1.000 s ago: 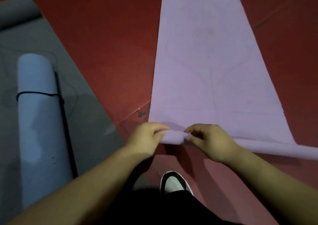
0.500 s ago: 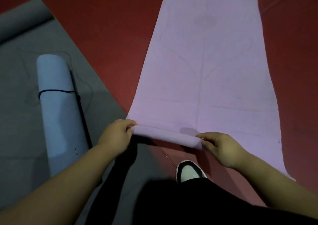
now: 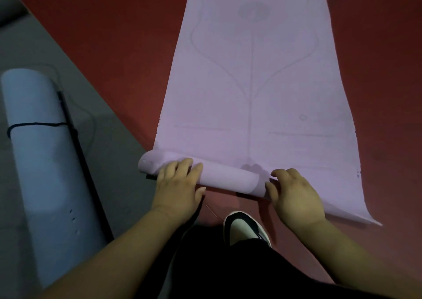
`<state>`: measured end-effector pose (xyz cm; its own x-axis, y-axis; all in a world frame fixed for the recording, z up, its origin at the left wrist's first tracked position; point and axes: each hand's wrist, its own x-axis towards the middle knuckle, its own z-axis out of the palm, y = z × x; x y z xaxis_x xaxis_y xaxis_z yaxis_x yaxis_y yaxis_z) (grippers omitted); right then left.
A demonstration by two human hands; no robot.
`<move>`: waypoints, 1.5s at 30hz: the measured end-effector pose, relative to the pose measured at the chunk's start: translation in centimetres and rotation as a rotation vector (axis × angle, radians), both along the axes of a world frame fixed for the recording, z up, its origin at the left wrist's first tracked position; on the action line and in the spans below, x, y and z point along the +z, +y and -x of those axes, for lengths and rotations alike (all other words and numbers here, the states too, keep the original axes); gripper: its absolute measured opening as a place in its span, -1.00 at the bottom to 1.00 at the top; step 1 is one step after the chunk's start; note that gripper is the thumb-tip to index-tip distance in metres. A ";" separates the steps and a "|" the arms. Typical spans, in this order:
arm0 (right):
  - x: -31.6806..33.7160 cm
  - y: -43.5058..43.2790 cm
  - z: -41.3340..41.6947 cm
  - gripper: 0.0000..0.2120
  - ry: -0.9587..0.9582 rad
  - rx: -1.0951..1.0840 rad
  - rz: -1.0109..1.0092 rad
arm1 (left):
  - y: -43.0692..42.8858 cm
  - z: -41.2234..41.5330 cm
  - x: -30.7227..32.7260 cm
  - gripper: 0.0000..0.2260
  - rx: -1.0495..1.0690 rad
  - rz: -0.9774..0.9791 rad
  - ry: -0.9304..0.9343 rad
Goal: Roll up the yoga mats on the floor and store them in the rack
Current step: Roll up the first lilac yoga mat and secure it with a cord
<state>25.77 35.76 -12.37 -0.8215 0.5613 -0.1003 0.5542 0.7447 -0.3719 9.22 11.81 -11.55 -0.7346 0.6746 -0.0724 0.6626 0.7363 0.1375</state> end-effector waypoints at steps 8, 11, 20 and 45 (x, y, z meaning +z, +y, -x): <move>-2.1 0.6 -2.5 -0.63 0.051 0.135 0.081 | 0.5 1.3 -1.7 -0.39 -0.193 0.222 -0.127; -2.5 0.8 -2.8 -0.62 0.099 0.115 0.034 | 0.8 0.9 -2.3 -0.42 -0.202 0.306 -0.168; -4.7 1.9 -4.9 -0.50 0.011 0.098 -0.155 | 1.8 -0.6 -3.1 -0.52 -0.116 0.272 -0.147; -4.4 3.3 -6.1 -0.53 -0.066 0.375 0.049 | -3.6 -0.1 -3.3 -0.61 -0.244 0.078 -0.142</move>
<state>31.85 39.02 -16.78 -0.9596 0.2164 -0.1796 0.2710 0.8823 -0.3849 9.36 8.18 -14.88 -0.5302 0.8185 -0.2212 0.7995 0.5695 0.1910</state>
